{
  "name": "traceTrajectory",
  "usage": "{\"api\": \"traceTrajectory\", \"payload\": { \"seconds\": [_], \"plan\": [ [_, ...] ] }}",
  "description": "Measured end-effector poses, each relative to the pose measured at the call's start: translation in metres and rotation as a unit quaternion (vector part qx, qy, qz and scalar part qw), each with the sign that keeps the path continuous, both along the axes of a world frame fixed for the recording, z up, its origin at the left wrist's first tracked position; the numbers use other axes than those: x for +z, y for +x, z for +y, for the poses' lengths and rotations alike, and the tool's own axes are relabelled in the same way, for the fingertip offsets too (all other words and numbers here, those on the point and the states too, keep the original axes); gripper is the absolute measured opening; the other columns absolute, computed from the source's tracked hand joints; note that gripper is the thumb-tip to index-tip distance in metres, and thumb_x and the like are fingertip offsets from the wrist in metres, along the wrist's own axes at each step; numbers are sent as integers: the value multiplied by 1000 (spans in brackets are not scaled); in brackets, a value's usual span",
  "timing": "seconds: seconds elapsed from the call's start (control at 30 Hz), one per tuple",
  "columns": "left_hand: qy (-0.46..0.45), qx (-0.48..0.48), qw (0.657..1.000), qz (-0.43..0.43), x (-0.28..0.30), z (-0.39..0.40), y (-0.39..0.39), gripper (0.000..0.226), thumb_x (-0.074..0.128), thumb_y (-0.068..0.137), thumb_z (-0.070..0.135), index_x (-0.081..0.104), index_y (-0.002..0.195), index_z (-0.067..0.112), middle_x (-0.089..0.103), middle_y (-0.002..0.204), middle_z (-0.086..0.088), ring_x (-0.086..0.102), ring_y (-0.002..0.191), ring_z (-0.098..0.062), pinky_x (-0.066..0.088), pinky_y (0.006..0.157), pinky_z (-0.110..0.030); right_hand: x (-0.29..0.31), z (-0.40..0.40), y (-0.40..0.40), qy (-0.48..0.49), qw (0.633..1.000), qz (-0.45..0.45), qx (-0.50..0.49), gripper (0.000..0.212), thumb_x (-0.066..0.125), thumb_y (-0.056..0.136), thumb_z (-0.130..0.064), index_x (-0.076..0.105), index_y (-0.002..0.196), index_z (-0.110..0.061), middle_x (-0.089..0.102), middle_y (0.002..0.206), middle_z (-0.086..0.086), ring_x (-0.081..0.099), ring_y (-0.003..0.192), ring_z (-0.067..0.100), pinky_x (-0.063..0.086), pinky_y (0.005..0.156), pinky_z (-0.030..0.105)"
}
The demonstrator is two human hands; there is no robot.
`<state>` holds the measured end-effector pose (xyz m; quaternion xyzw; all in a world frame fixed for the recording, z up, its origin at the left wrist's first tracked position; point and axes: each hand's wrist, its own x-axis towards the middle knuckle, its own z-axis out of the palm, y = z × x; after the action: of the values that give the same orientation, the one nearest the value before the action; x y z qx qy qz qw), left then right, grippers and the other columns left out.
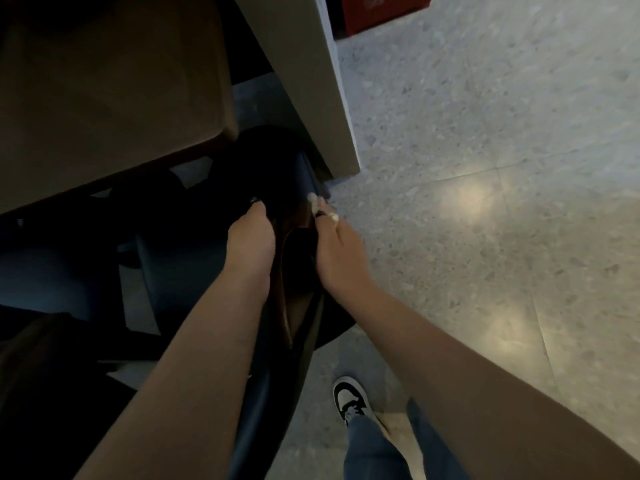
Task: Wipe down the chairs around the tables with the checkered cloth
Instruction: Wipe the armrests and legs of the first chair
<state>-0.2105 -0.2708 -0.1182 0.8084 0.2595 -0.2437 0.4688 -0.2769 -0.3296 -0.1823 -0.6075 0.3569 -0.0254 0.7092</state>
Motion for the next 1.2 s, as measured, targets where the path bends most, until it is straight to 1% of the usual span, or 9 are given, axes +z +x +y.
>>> {"api": "traceTrajectory", "payload": {
  "seconds": [0.1, 0.23, 0.33, 0.47, 0.67, 0.83, 0.97, 1.03, 1.2],
  "plan": [
    [-79, 55, 993, 62, 6, 18, -19, 25, 52, 96, 34, 70, 90, 18, 75, 79, -4, 72, 71, -18, 58, 64, -27, 18, -8, -1, -37, 986, -133, 92, 39, 34, 101, -14, 52, 136, -11, 49, 142, -1, 33, 137, 8, 20, 116, 25],
    [-168, 55, 982, 70, 16, 36, -42, 30, 49, 97, 33, 73, 104, 17, 76, 93, -9, 73, 85, -23, 60, 76, -37, 32, -21, -5, -162, 936, -209, 231, 43, 38, 94, -18, 56, 130, -4, 56, 134, 6, 41, 130, 7, 24, 111, 15],
    [-189, 16, 981, 34, 16, 53, -51, 32, 42, 98, 15, 68, 114, 22, 75, 99, -6, 73, 89, -21, 60, 71, -34, 32, -32, -6, -212, 921, -186, 269, 52, 55, 92, -26, 45, 140, -7, 48, 142, 5, 38, 129, 6, 25, 108, 14],
    [-184, -65, 981, 14, 22, 72, -68, 39, 39, 96, 3, 68, 109, 24, 76, 93, -3, 73, 81, -16, 54, 60, -22, 41, -39, 7, -217, 924, -126, 290, 30, 55, 96, -16, 62, 124, -10, 60, 121, -3, 53, 118, 12, 35, 97, 10],
    [-103, -218, 970, -34, 18, 104, -92, 34, 50, 93, 6, 68, 99, 35, 74, 93, 13, 69, 85, -1, 49, 65, -10, 62, -7, -19, -313, 835, -147, 427, 37, 50, 97, -26, 57, 129, -9, 47, 144, 5, 33, 137, 16, 10, 116, 23],
    [-130, -242, 961, -24, 14, 117, -93, 27, 51, 93, 10, 71, 96, 28, 75, 90, 8, 70, 82, -6, 51, 62, -14, 84, 6, -51, -332, 833, -163, 412, 30, 52, 97, -20, 60, 123, -7, 52, 138, 4, 34, 131, 4, 8, 115, 14],
    [-94, -318, 943, -35, 13, 128, -91, 20, 50, 97, 24, 70, 95, 25, 73, 88, 8, 67, 83, -6, 52, 72, -21, 92, 23, -79, -374, 823, -145, 403, 40, 46, 93, -27, 61, 121, -4, 55, 134, 7, 43, 132, 16, 18, 118, 31],
    [-42, -374, 926, -38, 16, 141, -93, 23, 47, 99, 29, 68, 107, 24, 70, 101, 6, 64, 94, -11, 50, 82, -28, 95, 33, -92, -391, 831, -137, 370, 41, 46, 92, -26, 62, 121, -3, 57, 132, 7, 45, 130, 16, 18, 118, 29],
    [12, -478, 878, -21, 41, 199, -116, 36, 44, 100, 37, 56, 133, 32, 62, 126, 7, 57, 114, -11, 42, 96, -25, 102, 64, -113, -431, 852, -124, 269, 37, 47, 93, -26, 67, 115, -5, 60, 128, 9, 48, 127, 18, 24, 116, 34]
  ]
}}
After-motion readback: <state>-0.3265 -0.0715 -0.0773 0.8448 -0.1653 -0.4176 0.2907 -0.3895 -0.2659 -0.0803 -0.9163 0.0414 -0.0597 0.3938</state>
